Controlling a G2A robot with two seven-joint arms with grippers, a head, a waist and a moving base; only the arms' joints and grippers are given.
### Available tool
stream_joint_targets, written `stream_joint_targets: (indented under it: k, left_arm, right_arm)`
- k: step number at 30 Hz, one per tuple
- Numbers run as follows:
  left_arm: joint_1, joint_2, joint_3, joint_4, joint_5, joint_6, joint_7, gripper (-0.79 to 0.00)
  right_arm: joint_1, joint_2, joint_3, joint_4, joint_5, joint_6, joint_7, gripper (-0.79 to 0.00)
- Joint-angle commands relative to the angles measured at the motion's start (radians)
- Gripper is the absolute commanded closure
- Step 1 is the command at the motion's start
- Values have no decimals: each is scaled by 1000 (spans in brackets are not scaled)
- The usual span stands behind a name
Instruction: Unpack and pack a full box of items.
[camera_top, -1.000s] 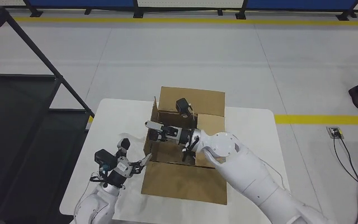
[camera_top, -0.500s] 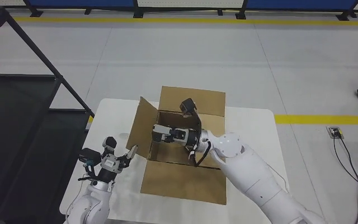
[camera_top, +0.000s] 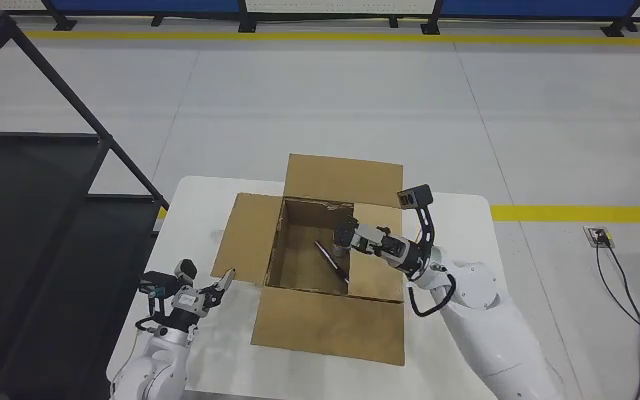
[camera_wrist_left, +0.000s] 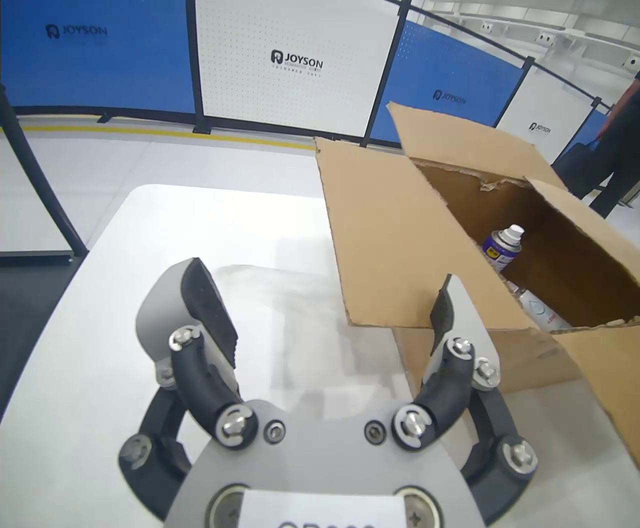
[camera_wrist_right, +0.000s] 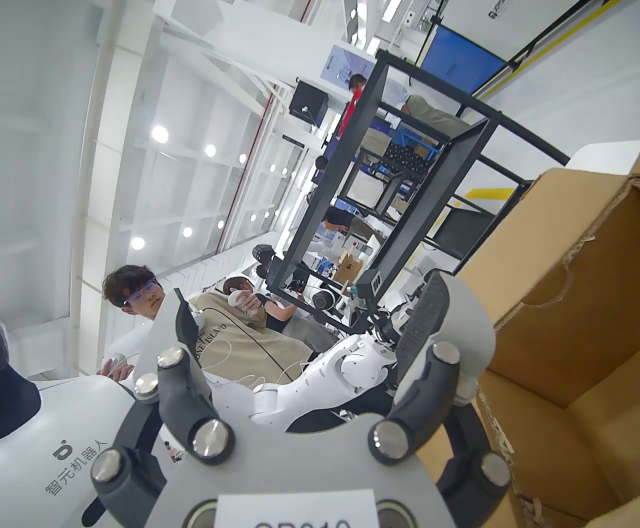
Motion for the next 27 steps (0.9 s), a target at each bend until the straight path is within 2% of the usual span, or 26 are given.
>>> stream_joint_targets:
  k: [1,9,13,20,27]
  left_arm:
    - [-11,-1,2,23,-6,2,-8,-785]
    - [-46,-4,19,83,8,-3,-23,-785]
    - [-47,-4,16,71,13,-1,-5,-785]
    - [13,2,-31,-77,47,19,37,-785]
    - [108,5,-71,-335,69,31,63,-785]
  right_arm:
    - [-21,7,27,-19,6,-1,6,-785]
    - [-87,26,100,-78,27,-5,32,-785]
    - [-109,32,122,-89,37,-6,39,-785]
    - [-144,44,163,-108,56,-11,60,-785]
    - [-182,59,219,-112,77,-6,94,-785]
